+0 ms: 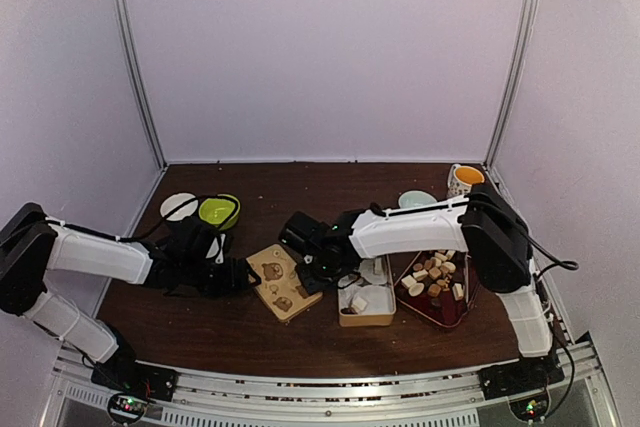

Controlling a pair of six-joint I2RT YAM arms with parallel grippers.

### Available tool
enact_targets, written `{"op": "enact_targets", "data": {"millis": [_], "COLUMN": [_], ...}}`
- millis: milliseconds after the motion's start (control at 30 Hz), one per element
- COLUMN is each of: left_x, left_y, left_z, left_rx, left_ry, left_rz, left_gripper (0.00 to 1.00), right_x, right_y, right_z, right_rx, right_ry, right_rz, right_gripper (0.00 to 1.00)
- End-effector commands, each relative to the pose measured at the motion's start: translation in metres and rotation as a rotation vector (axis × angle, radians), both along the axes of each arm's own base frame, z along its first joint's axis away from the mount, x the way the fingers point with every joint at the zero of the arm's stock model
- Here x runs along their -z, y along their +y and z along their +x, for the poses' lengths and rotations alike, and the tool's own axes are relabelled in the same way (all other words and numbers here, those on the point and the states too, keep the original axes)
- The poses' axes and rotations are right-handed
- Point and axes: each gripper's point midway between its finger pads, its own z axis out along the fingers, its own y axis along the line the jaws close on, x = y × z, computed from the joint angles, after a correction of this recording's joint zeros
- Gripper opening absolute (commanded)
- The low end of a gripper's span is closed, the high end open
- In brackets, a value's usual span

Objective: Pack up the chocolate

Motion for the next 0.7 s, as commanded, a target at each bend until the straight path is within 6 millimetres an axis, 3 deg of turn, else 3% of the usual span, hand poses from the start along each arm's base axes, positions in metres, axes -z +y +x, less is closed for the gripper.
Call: {"op": "enact_targets", "data": {"millis": [0,167,233,367,500,667], "left_x": [-0.004,-0.001,-0.001,-0.004,-0.007,-0.009], "left_y": [-0.003,0.0,0.001,0.006,0.007,0.004], "left_z": [0.0,-0.006,-0.007,-0.007,-0.006,-0.005], "left_rx": [0.007,0.019,0.02,0.006,0.003,0.007], "left_ry": [-0.017,-0.011,-0.014,-0.025,-0.038,-0.042], "left_rz": [-0.022,-0.008,-0.006,0.009,0.005,-0.015], "left_gripper": [0.72,0.72,0.72,0.72,0.72,0.72], "right_x": [-0.036,-0.041,-0.043,-0.056,-0.067,-0.063], "right_y": [0.017,0.02,0.02,0.011,0.018,0.031], "right_z": [-0.038,-0.075,-0.081,-0.064,-0.047,-0.027], "right_rx": [-0.057,-0.1,-0.107,-0.054,-0.042,-0.027], "right_ry": [0.074,0.118,0.12,0.049,0.031,0.033], "right_rz": [0.214,0.234,0.235,0.218,0.263,0.309], "right_gripper": [0.0,0.0,0.0,0.16,0.37,0.54]}}
